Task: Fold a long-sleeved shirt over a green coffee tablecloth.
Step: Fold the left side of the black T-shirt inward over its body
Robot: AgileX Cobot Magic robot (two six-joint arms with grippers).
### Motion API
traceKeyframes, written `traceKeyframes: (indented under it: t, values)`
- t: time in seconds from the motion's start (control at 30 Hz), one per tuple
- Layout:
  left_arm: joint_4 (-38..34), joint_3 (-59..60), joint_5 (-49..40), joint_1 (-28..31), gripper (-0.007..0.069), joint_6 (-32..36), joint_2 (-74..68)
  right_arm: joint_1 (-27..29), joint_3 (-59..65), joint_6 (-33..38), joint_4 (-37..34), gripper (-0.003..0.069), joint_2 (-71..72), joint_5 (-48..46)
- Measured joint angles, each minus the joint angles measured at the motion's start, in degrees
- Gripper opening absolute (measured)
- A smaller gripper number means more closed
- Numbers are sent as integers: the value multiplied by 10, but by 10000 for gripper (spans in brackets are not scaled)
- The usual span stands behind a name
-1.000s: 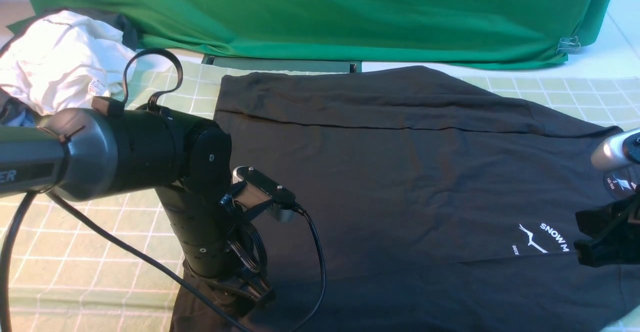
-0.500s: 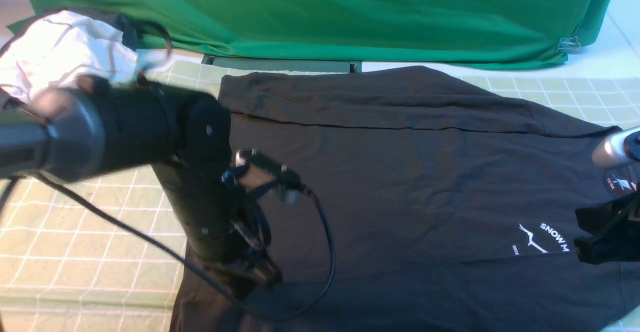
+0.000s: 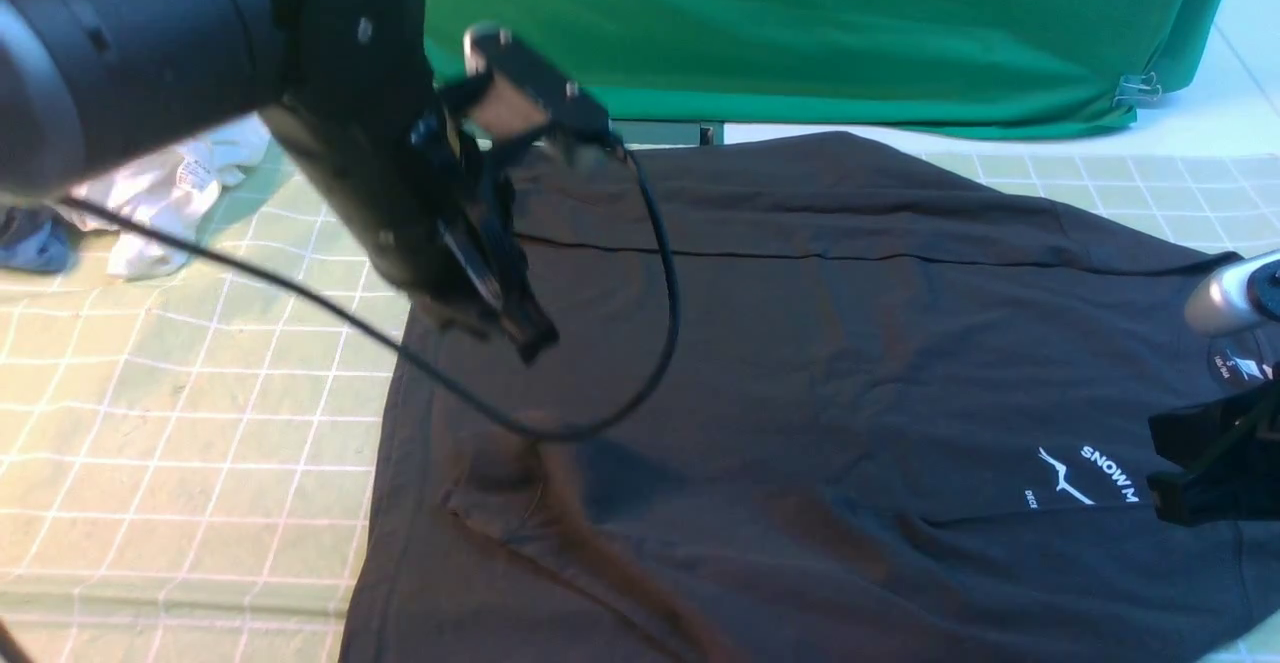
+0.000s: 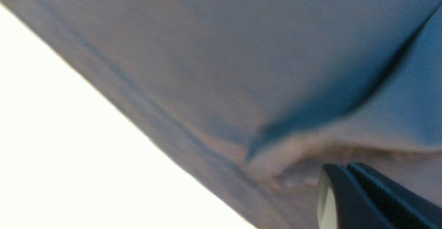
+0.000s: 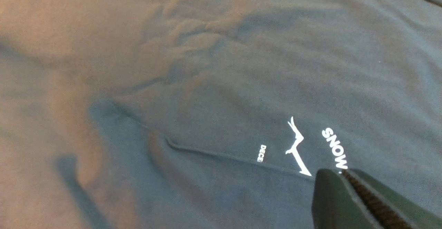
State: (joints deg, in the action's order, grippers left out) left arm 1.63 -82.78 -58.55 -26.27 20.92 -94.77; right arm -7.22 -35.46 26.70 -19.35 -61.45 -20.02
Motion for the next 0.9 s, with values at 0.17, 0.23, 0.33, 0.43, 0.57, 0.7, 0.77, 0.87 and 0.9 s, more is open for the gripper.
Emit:
traceKeyframes:
  t: [0.17, 0.23, 0.33, 0.43, 0.57, 0.7, 0.77, 0.87, 0.9]
  values:
    - [18, -52, -4, 1, -38, -23, -31, 0, 0, 0, -1, 72, 0, 0]
    - [16, -61, -21, 3, -38, -45, -44, 0, 0, 0, -1, 74, 0, 0]
    - [3, -61, -50, 18, -30, -77, -66, 0, 0, 0, -1, 74, 0, 0]
    - [-25, -61, -44, 41, 21, -93, -88, 0, 0, 0, -1, 74, 0, -1]
    - [-60, -61, -10, 73, 177, -130, -111, 0, 0, 0, -1, 74, 0, -1]
    - [-73, -62, -16, 90, 348, -156, -131, 0, 0, 0, -1, 74, 0, -2]
    - [-77, -62, -31, 91, 410, -161, -141, 0, 0, 0, -1, 74, 0, -2]
    - [-84, -51, -29, 88, 442, -162, -154, 0, 0, 0, -1, 74, 0, -2]
    - [-86, -43, -23, 87, 442, -162, -156, 0, 0, 0, -1, 74, 0, -2]
